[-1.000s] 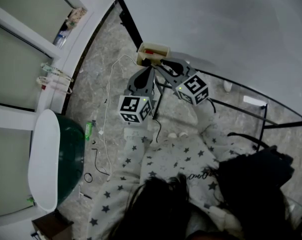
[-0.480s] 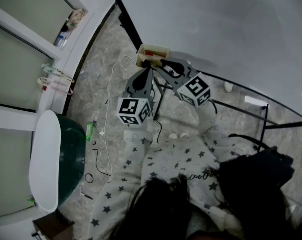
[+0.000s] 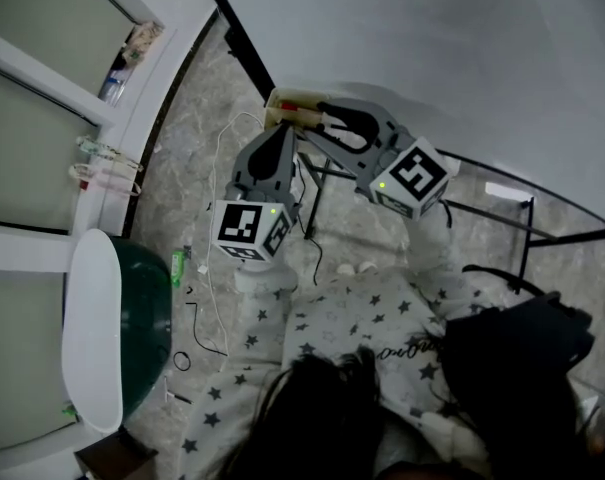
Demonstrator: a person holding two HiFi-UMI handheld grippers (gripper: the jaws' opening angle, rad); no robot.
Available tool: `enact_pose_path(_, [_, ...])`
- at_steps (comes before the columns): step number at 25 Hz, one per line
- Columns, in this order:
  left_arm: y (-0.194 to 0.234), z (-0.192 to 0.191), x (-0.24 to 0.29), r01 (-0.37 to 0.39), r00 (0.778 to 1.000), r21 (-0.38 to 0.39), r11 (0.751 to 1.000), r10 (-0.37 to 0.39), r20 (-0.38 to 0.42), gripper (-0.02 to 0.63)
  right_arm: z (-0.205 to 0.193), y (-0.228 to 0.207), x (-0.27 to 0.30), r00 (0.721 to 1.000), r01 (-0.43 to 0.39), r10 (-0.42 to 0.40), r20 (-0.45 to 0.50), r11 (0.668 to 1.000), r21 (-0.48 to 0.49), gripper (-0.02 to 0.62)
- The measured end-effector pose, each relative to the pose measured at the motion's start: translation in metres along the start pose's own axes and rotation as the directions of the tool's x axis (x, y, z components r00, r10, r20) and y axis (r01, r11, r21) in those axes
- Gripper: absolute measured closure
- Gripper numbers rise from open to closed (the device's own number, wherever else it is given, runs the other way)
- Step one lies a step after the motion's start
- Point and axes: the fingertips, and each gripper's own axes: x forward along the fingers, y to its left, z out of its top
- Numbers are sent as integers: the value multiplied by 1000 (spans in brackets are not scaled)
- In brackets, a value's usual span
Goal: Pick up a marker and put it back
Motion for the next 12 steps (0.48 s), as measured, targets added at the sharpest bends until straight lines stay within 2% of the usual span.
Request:
enact_pose_path(1, [-3, 5, -1, 8, 1000, 3, 1000, -8, 3, 604, 5, 2, -2, 1000, -4, 4, -8, 1000, 8, 434])
enact_pose_path(3, [-10, 14, -6, 25, 1000, 7, 1000, -25, 5, 604, 18, 7, -8, 1000, -7, 7, 1, 999, 34, 513])
enact_pose_path(6, [-22, 24, -13, 48, 999, 4, 999, -48, -3, 604, 35, 14, -16, 1000, -16, 15, 22, 999, 52, 588])
enact_pose_path(12, [-32, 30, -12, 82, 997, 6, 997, -82, 3, 604, 33, 17, -19, 1000, -18, 18, 4, 998, 54, 588])
